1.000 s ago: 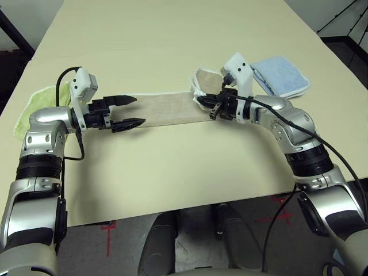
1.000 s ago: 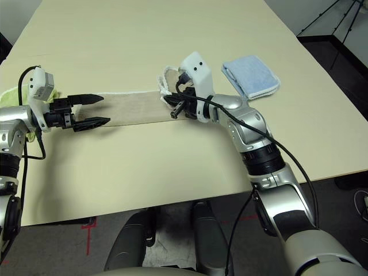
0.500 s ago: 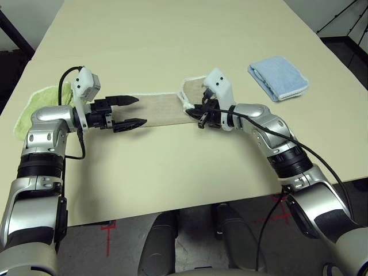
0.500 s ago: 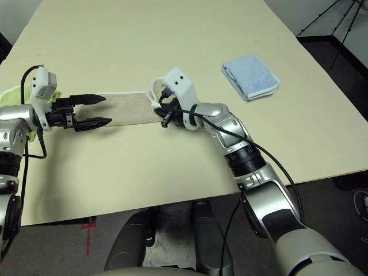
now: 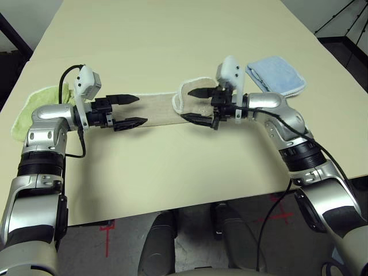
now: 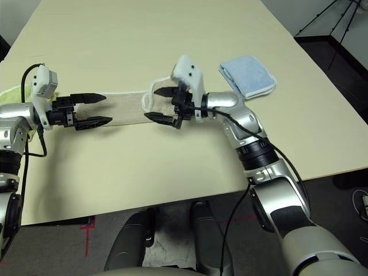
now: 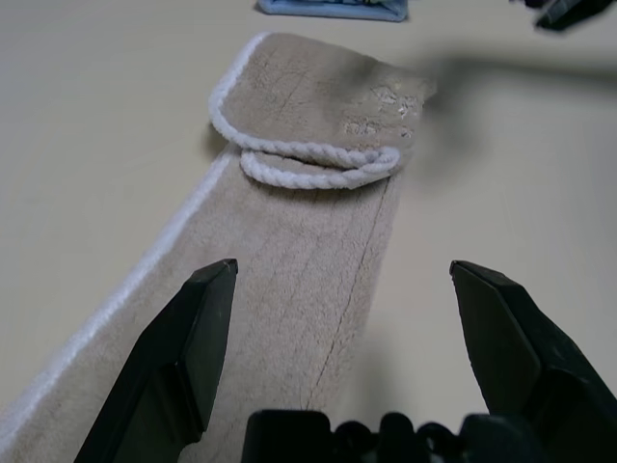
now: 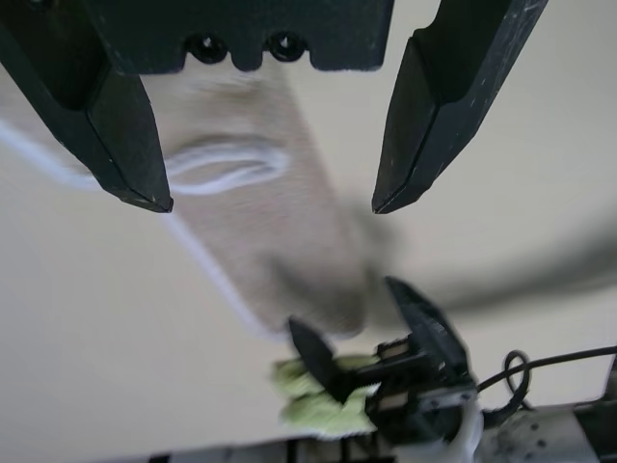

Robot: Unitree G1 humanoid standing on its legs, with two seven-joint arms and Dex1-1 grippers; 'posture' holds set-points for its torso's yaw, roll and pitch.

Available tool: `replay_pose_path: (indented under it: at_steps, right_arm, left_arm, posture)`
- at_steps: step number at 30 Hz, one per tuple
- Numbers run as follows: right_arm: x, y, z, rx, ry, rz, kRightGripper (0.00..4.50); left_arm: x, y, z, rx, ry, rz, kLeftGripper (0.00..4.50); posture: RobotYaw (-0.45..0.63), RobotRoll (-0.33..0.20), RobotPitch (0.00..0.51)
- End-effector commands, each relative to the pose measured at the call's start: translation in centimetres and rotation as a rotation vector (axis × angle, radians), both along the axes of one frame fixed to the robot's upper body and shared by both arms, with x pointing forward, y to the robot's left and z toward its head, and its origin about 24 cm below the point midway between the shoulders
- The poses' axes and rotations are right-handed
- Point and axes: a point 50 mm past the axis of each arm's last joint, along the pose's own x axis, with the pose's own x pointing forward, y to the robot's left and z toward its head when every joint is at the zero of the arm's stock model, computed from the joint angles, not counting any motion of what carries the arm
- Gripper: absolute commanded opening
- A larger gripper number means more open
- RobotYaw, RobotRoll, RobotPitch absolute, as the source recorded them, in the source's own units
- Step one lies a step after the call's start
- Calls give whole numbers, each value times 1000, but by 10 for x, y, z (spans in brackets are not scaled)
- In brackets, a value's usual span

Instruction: Fold the towel and set it aside.

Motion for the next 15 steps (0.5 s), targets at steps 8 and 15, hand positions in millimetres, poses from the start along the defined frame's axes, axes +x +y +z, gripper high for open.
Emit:
replay_pose_path:
  at_steps: [8,15]
  right_arm:
    - [23,-44,-24,-91,-82,-59,2459]
    - [29,-39,-31,-92,-81,-51,46]
  left_arm:
    - [-1,-5,-1,-20,7,-9,4500]
    - [0,-5,1,-24,-43,10,4500]
  posture:
    - [-12,0,199]
    - [-5,0,201]
